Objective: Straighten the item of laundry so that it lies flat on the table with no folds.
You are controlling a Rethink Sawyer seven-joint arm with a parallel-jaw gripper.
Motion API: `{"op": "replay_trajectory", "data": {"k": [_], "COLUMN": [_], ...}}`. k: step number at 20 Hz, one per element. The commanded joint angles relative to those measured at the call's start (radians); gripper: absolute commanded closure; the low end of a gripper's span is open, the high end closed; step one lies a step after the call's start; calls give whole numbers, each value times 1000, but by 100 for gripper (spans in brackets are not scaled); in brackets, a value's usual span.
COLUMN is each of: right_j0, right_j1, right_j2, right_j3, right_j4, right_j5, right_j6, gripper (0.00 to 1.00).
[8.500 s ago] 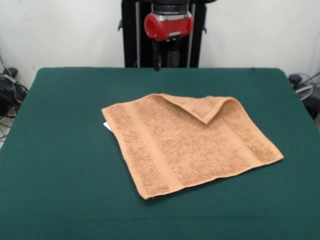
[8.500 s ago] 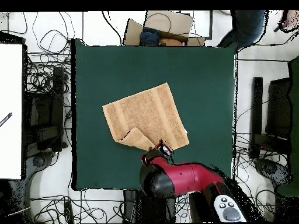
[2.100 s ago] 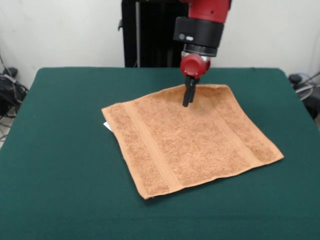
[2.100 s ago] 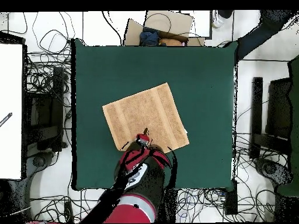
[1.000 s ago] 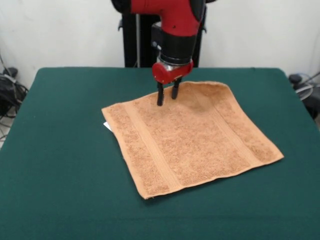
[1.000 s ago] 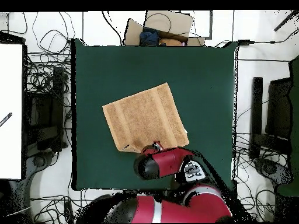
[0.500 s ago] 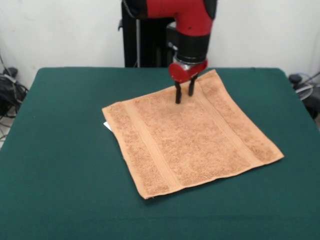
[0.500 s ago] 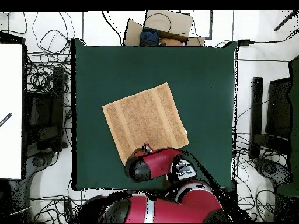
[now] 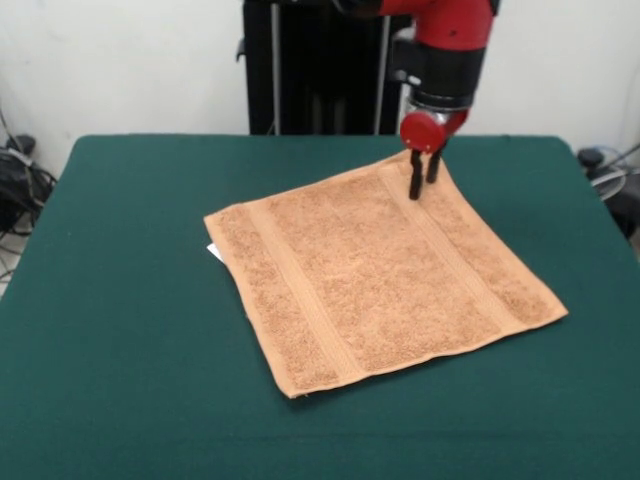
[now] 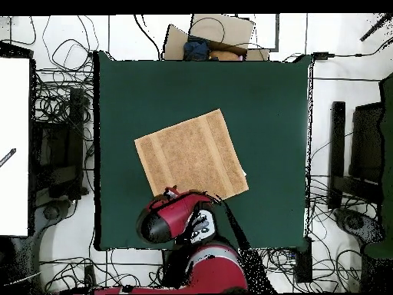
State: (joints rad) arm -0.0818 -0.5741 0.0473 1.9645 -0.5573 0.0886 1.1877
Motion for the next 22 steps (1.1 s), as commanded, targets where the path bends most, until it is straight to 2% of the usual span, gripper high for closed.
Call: {"op": "replay_trajectory", "data": {"k": [1, 8, 13, 20, 22], "right_j0": [-16, 29, 58, 165, 176], "right_j1": [8, 46, 52, 61, 63], "right_j2": [-28, -147, -190, -355, -373], "right_j3": [-18, -30, -22, -37, -44], "right_j4": [25, 73, 104, 149, 159], "right_j5": [-2, -100, -133, -249, -260], "right_j6": [196, 284, 287, 275, 259], "gripper": [0, 0, 0, 0, 0]}}
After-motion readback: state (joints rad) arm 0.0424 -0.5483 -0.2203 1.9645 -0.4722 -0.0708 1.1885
